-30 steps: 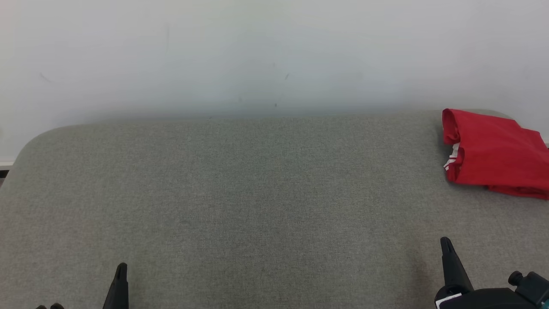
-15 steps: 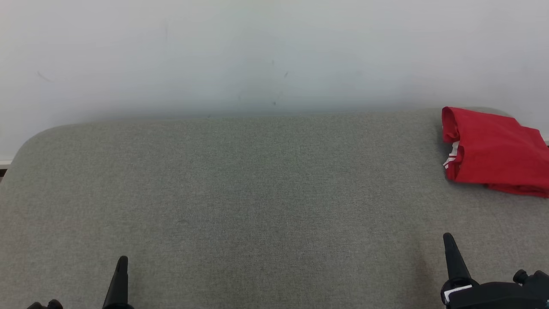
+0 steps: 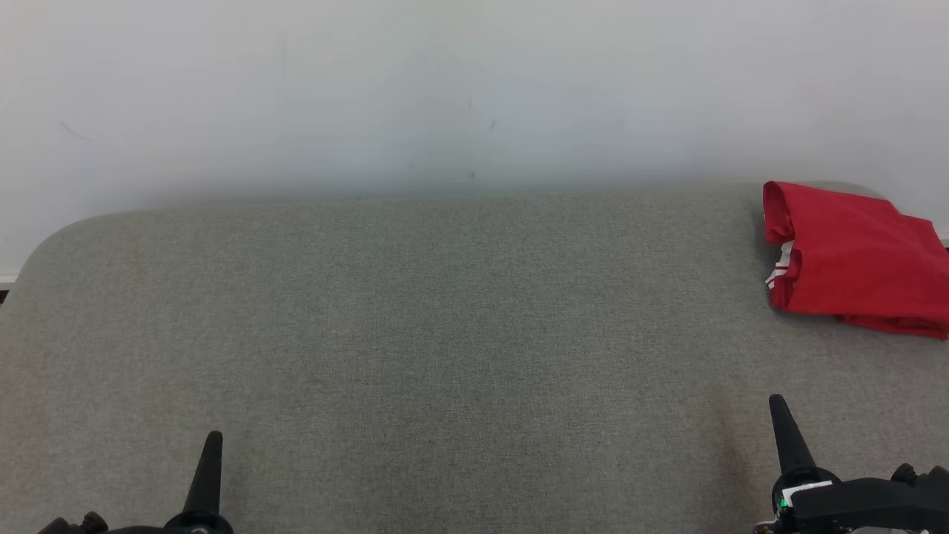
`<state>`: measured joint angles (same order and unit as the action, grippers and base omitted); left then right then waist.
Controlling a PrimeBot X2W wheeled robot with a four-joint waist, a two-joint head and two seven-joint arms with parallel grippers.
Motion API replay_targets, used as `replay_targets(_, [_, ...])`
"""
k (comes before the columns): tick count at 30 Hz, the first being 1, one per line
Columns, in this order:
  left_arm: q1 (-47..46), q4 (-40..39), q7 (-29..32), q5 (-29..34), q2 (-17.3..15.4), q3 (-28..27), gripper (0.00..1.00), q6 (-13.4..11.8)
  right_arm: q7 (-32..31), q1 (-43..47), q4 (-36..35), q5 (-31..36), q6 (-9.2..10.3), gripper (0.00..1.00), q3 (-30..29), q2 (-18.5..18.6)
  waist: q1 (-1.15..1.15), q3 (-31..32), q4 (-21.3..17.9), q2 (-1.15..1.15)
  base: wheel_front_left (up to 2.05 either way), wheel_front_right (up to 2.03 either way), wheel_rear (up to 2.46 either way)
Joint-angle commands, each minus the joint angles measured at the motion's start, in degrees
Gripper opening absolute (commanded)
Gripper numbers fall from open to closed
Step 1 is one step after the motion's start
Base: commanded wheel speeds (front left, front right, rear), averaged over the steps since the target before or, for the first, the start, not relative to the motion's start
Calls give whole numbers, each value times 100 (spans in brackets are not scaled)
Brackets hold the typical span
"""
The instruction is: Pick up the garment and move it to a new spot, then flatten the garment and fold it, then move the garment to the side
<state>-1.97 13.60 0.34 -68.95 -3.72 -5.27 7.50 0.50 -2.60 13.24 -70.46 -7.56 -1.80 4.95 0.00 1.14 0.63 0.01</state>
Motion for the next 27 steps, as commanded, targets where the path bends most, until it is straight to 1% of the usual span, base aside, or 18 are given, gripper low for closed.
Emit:
replay_targets(1, [-147,-28,46,-191,0,-36,0,-1,-42,-115,-33,-171,8,0,-41,-11,0,-5,-2,-1,0,0,0])
replay_targets(27, [-327,14,383,-1430,50,-93,0,-1,-385,-262,27,-1375,10,0,-243,-90,0,-70,-34,-1,0,0,0])
